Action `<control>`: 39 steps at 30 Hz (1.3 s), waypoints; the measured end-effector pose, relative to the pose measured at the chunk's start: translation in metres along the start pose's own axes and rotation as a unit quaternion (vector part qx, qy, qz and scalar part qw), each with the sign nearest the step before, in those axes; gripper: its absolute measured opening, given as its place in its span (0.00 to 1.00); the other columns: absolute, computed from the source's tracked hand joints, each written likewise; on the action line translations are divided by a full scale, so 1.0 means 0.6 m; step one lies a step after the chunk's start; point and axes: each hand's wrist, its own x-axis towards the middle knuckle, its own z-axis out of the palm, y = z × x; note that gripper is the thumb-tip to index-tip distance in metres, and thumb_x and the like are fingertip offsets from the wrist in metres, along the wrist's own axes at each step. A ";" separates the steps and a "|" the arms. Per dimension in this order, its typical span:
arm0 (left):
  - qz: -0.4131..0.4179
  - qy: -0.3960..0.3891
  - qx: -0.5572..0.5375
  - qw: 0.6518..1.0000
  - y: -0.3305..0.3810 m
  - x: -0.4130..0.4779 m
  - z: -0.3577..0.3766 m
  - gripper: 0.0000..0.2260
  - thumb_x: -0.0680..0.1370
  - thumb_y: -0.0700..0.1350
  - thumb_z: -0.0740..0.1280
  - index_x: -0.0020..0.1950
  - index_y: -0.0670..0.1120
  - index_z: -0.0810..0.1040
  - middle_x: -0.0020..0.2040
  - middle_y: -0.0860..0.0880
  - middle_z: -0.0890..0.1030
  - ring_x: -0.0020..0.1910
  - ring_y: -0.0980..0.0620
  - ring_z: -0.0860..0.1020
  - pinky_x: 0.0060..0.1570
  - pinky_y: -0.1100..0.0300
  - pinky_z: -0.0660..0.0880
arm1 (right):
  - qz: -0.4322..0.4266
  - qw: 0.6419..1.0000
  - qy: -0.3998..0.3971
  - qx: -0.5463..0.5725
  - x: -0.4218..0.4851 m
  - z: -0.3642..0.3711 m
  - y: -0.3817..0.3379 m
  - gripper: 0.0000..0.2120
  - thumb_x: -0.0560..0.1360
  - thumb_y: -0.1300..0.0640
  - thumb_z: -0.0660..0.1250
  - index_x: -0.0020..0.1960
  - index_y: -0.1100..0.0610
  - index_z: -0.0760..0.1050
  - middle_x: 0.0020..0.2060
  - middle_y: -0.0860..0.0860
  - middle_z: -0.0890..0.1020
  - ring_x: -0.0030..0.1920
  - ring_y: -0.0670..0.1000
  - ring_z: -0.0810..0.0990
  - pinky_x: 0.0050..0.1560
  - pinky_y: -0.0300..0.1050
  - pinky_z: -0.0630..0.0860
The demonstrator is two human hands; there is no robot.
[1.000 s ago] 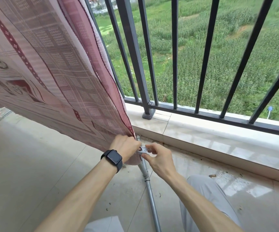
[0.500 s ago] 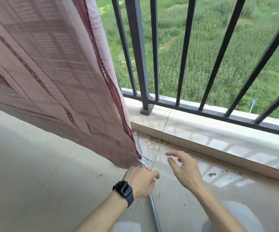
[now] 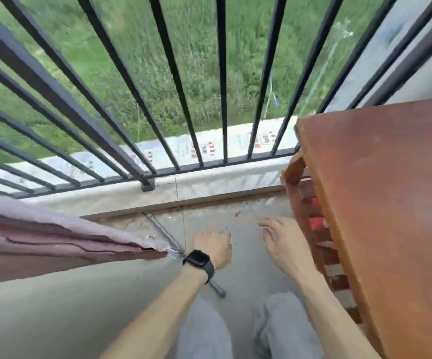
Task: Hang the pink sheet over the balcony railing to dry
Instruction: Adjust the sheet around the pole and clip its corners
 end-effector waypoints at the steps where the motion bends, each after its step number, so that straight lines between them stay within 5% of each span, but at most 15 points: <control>1: 0.015 0.002 0.003 1.000 0.019 -0.022 -0.046 0.16 0.81 0.49 0.57 0.65 0.48 0.76 0.59 0.44 0.81 0.59 0.41 0.77 0.60 0.49 0.72 | 0.004 1.000 0.006 -0.007 -0.029 -0.048 -0.016 0.12 0.78 0.61 0.65 0.58 0.55 0.83 0.56 0.50 0.84 0.62 0.55 0.78 0.66 0.46 0.69; 9: 0.166 0.077 0.049 0.982 0.176 -0.098 -0.284 0.15 0.81 0.52 0.53 0.60 0.52 0.76 0.57 0.47 0.81 0.57 0.43 0.78 0.58 0.49 0.70 | 0.105 0.983 0.152 -0.004 -0.231 -0.283 -0.047 0.10 0.79 0.57 0.66 0.58 0.51 0.83 0.58 0.46 0.83 0.65 0.51 0.74 0.68 0.42 0.67; 18: 0.364 0.041 0.130 0.921 0.501 -0.118 -0.287 0.17 0.80 0.53 0.57 0.67 0.54 0.73 0.60 0.48 0.80 0.58 0.44 0.78 0.56 0.51 0.70 | 0.315 0.900 0.299 0.015 -0.489 -0.355 0.114 0.10 0.76 0.59 0.70 0.57 0.53 0.83 0.56 0.48 0.83 0.62 0.52 0.77 0.65 0.45 0.72; 26: 0.450 -0.013 0.205 0.869 0.808 -0.134 -0.192 0.16 0.80 0.53 0.58 0.66 0.51 0.73 0.63 0.47 0.78 0.60 0.44 0.76 0.62 0.50 0.68 | 0.443 0.854 0.270 0.043 -0.615 -0.374 0.331 0.13 0.78 0.58 0.67 0.62 0.53 0.80 0.61 0.48 0.80 0.64 0.52 0.75 0.65 0.44 0.71; 33: 0.453 -0.006 0.225 0.862 0.991 -0.076 -0.080 0.23 0.80 0.53 0.60 0.73 0.50 0.64 0.69 0.44 0.71 0.64 0.41 0.72 0.60 0.47 0.68 | 0.491 0.848 0.195 0.051 -0.589 -0.381 0.529 0.23 0.79 0.55 0.62 0.73 0.47 0.67 0.73 0.50 0.68 0.68 0.54 0.70 0.63 0.49 0.73; 36: 0.424 -0.009 0.209 0.881 1.025 -0.053 -0.041 0.30 0.79 0.56 0.63 0.78 0.49 0.57 0.73 0.45 0.66 0.67 0.41 0.70 0.61 0.46 0.69 | 0.476 0.861 0.174 0.031 -0.574 -0.370 0.575 0.23 0.78 0.55 0.64 0.72 0.48 0.68 0.68 0.51 0.72 0.63 0.55 0.74 0.59 0.49 0.75; 39: 0.421 0.010 0.212 0.882 1.034 -0.040 -0.014 0.23 0.80 0.56 0.63 0.71 0.46 0.66 0.72 0.45 0.67 0.66 0.42 0.70 0.58 0.48 0.69 | 0.468 0.865 0.178 0.024 -0.568 -0.355 0.592 0.20 0.78 0.57 0.66 0.69 0.49 0.69 0.58 0.50 0.76 0.56 0.55 0.76 0.51 0.51 0.77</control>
